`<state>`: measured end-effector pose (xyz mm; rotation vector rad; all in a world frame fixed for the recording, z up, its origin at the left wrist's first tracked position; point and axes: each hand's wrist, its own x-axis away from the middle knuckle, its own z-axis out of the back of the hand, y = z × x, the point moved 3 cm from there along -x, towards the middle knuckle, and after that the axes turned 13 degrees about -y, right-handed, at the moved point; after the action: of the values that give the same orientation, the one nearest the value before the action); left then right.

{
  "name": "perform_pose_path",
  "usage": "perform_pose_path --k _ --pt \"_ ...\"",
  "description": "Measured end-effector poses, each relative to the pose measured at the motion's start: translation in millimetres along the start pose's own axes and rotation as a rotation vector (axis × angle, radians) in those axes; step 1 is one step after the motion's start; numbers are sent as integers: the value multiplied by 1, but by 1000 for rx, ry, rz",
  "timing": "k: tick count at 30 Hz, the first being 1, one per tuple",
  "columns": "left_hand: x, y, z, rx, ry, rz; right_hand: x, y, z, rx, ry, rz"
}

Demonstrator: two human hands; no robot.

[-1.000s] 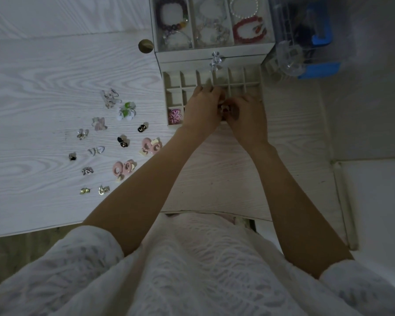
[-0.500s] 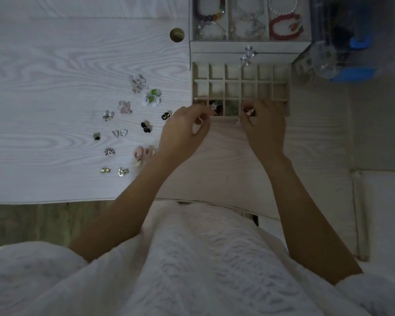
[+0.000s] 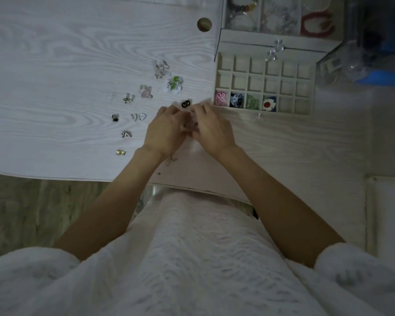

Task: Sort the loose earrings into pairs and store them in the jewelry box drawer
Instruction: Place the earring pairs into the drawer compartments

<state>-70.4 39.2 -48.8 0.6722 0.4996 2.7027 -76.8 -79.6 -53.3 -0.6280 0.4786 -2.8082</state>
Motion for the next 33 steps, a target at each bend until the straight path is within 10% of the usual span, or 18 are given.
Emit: perform_pose_path --k 23,33 --pt "-21 97 3 534 58 -290 105 115 14 -515 218 -318" --pt "-111 180 -19 215 -4 -304 113 168 52 -623 396 -406"
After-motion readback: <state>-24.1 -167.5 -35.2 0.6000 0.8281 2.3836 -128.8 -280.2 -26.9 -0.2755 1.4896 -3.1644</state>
